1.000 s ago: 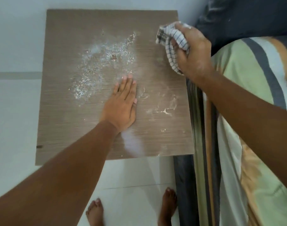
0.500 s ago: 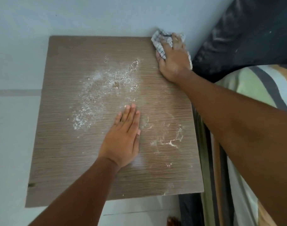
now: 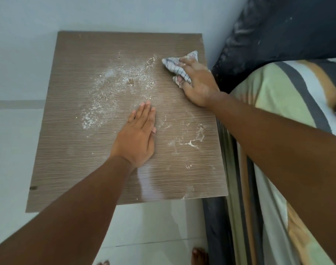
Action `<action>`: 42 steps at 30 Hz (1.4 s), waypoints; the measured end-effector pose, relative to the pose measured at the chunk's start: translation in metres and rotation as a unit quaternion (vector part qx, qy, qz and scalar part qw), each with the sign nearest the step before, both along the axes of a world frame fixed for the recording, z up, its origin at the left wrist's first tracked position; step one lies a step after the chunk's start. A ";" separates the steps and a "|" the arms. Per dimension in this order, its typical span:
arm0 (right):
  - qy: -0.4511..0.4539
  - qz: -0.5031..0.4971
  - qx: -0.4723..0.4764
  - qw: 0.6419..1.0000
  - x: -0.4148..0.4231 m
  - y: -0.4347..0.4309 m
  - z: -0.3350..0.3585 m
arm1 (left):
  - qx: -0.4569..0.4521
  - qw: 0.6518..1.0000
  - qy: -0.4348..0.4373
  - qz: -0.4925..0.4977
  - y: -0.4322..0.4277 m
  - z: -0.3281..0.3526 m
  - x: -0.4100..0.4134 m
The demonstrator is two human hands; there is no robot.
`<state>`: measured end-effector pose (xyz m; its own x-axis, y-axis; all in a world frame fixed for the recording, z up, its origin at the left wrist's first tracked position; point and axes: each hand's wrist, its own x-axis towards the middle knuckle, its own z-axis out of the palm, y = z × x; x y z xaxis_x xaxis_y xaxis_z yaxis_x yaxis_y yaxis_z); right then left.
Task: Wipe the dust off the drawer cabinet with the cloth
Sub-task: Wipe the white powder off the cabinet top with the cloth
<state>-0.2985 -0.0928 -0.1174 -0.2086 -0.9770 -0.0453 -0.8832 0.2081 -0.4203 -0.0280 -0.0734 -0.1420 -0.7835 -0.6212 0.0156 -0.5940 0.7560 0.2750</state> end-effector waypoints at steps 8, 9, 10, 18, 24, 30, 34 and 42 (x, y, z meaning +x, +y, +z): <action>0.009 0.037 -0.022 0.999 0.048 0.086 -0.007 | 0.012 1.000 0.012 0.023 0.007 0.005 0.002; 0.006 0.041 -0.021 0.999 0.053 0.096 -0.008 | 0.013 0.999 0.012 0.027 0.007 0.005 0.002; 0.002 0.045 -0.020 0.999 0.057 0.105 -0.009 | 0.014 0.999 0.011 0.029 0.008 0.006 0.002; -0.002 0.062 -0.032 0.998 0.090 0.180 -0.012 | 0.017 0.999 0.010 0.028 0.010 0.008 0.004; -0.002 0.065 -0.011 0.998 0.113 0.227 -0.013 | 0.028 0.999 0.016 0.035 0.013 0.012 0.005; -0.007 0.094 -0.027 0.995 0.126 0.263 -0.021 | 0.028 0.999 0.027 0.035 0.014 0.013 0.006; -0.005 0.104 -0.047 0.993 0.133 0.285 -0.028 | 0.019 0.999 0.025 0.037 0.015 0.011 0.007; -0.020 0.168 -0.079 0.982 0.157 0.315 -0.029 | 0.029 0.999 0.016 0.027 0.013 0.014 0.008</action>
